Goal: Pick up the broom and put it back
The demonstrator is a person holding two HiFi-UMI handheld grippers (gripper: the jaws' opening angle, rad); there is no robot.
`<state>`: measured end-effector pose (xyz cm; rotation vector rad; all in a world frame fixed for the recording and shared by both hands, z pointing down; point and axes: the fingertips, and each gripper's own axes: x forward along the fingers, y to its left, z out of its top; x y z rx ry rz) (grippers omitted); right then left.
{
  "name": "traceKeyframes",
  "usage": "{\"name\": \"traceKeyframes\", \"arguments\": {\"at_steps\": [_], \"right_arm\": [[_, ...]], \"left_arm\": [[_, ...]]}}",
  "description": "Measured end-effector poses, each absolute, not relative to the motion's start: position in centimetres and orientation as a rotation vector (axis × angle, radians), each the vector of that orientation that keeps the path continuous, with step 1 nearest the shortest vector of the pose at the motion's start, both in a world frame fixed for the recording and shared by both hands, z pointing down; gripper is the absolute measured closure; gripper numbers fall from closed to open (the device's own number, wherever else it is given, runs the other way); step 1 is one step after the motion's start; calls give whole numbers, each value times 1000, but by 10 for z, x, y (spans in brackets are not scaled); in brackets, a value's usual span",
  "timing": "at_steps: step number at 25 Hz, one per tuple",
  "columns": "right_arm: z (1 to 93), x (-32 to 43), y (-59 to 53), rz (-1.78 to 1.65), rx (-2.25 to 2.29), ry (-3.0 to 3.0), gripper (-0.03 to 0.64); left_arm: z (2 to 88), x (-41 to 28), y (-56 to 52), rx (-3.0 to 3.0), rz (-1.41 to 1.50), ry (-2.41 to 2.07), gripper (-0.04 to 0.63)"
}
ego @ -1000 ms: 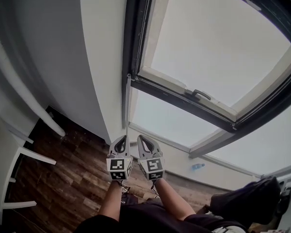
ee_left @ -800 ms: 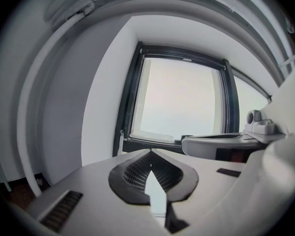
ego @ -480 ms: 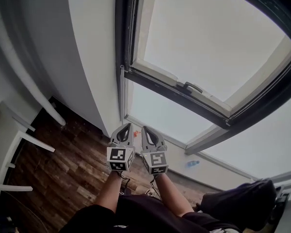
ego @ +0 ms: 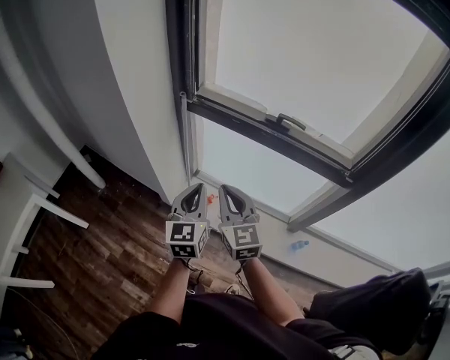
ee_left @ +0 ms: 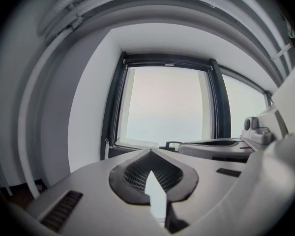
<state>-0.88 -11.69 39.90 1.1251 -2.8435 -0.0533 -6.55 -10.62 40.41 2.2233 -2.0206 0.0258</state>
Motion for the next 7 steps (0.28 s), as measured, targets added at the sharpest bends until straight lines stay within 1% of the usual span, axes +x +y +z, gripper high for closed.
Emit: {"name": "traceKeyframes", "arguments": {"at_steps": [7], "right_arm": [[378, -5, -117, -119, 1137, -2881, 595]], "left_arm": [[385, -63, -107, 2239, -2, -2047, 594]]}}
